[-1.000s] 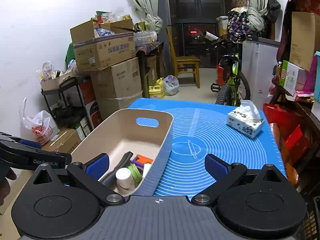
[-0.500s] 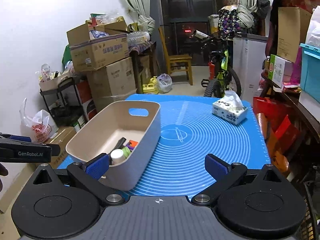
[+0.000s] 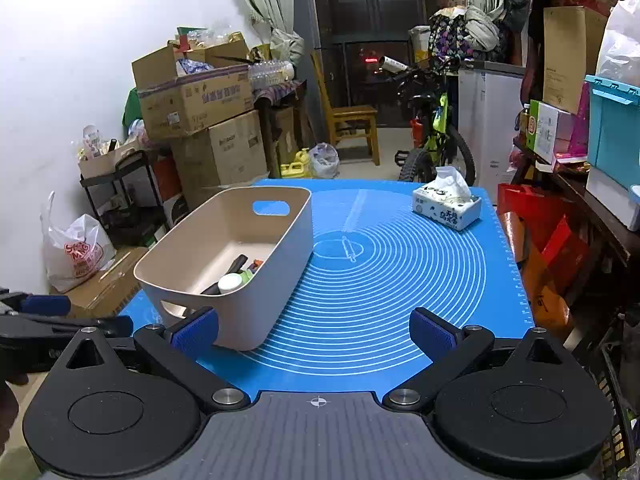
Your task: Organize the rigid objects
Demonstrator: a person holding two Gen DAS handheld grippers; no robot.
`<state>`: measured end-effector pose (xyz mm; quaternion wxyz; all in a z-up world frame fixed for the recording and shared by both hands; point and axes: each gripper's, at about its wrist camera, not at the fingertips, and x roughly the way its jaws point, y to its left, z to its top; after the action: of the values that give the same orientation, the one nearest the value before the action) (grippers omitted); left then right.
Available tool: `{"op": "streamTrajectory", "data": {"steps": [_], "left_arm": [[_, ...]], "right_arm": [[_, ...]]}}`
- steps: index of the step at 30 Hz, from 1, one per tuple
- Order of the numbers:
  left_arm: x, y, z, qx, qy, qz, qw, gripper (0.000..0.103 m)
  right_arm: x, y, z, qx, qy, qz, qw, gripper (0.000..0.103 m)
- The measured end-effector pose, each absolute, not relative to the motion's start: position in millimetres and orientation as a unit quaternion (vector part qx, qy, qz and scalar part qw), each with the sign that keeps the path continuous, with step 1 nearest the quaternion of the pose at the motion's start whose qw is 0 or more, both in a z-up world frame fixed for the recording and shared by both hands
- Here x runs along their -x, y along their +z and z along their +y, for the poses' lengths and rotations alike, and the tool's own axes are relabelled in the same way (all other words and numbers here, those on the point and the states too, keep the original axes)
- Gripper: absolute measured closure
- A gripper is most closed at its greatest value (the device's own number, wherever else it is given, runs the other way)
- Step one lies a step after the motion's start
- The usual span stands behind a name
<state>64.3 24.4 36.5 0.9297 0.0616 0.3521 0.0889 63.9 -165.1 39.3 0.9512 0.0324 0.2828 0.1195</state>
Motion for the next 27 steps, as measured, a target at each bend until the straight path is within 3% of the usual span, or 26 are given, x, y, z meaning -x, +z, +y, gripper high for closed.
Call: {"op": "streamTrajectory", "data": {"steps": [27], "left_arm": [[-37.5, 34.6, 16.4, -0.050, 0.089, 0.336, 0.936, 0.029]], "right_arm": [[-29.0, 39.4, -166.9, -0.024, 0.113, 0.257, 0.959, 0.003]]}}
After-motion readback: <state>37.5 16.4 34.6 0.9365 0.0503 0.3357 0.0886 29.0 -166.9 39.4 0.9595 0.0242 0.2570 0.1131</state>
